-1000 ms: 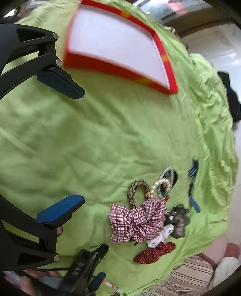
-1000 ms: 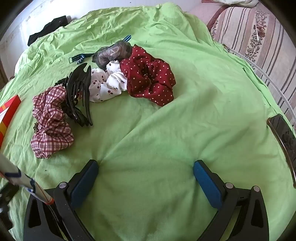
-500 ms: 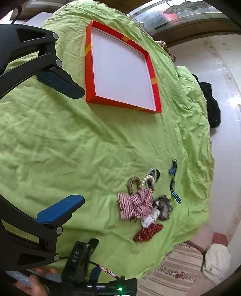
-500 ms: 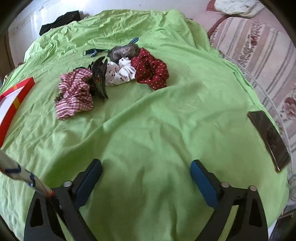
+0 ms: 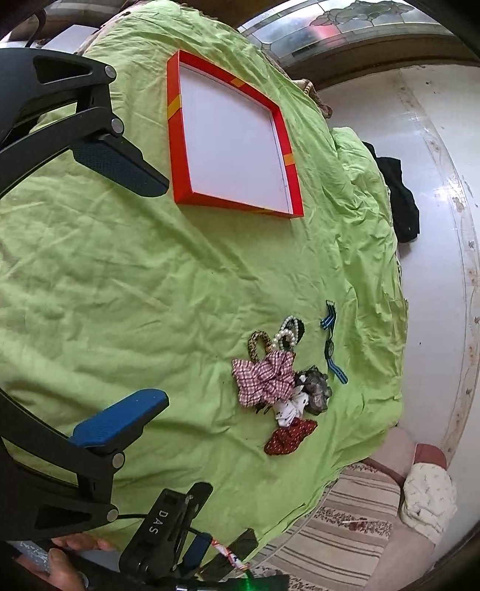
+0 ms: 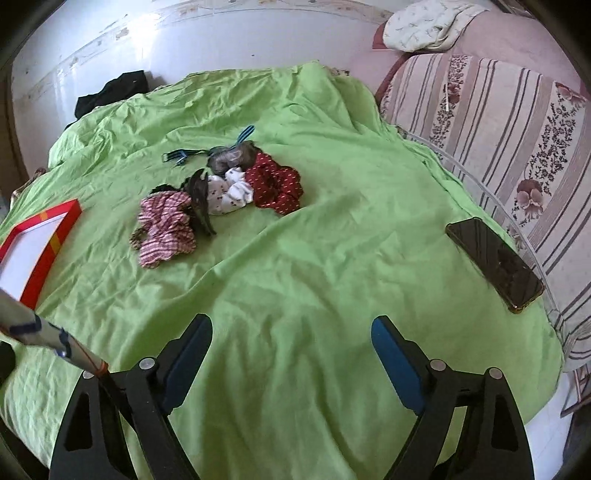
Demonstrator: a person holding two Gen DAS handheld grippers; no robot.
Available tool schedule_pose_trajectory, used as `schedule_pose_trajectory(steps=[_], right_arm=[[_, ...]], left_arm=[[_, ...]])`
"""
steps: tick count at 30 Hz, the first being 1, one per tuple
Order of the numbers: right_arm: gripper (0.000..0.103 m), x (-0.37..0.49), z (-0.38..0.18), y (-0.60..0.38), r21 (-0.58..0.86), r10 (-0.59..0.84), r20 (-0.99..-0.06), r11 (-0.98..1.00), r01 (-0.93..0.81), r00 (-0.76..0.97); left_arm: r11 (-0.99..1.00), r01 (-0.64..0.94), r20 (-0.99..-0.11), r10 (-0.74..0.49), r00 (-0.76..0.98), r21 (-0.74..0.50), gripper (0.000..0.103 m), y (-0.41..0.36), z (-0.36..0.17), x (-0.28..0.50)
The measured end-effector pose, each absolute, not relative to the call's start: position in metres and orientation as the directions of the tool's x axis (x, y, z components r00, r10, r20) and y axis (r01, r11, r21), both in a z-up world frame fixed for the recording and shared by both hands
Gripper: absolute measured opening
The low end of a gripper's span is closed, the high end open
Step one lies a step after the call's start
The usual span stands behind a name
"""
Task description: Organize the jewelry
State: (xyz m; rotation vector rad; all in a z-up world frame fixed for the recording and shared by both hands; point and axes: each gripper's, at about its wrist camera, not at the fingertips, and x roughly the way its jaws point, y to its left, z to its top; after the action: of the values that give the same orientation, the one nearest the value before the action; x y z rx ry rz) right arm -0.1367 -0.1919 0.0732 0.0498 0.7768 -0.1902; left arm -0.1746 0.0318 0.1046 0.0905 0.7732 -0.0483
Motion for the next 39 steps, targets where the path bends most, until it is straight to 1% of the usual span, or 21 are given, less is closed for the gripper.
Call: schedule_pose_trajectory(steps=[7, 13, 20, 26, 39], right_arm=[[0.089, -0.148, 0.08, -0.186, -0.041, -0.172, -0.678, 0.98, 0.197, 0.715], [0.089, -0.154, 0.084, -0.19, -0.034, -0.181, -0.673, 0.976, 0.214, 0.717], [0.089, -0.156, 0.078, -0.187, -0.022, -0.147, -0.699, 0.983, 0.185, 0.699], [0.089, -0.158, 0.077, -0.184, -0.033, -0.144, -0.696, 0.985, 0.169, 0.703], [0.089, -0.154, 0.07, -0.184, -0.026, -0.131, -0.712, 0.987, 0.161, 0.69]], left_arm=[[0.993, 0.111, -0.704, -0.049, 0.709, 0.042, 0.103, 0.026, 0.107, -0.184], [0.994, 0.113, -0.743, -0.068, 0.666, 0.01, 0.103, 0.028, 0.104, -0.183], [0.993, 0.11, -0.764, -0.096, 0.638, -0.033, 0.103, 0.032, 0.103, -0.184], [0.995, 0.093, -0.754, -0.084, 0.651, -0.031, 0.103, 0.036, 0.106, -0.185], [0.996, 0.091, -0.767, -0.072, 0.638, -0.018, 0.103, 0.035, 0.1, -0.18]])
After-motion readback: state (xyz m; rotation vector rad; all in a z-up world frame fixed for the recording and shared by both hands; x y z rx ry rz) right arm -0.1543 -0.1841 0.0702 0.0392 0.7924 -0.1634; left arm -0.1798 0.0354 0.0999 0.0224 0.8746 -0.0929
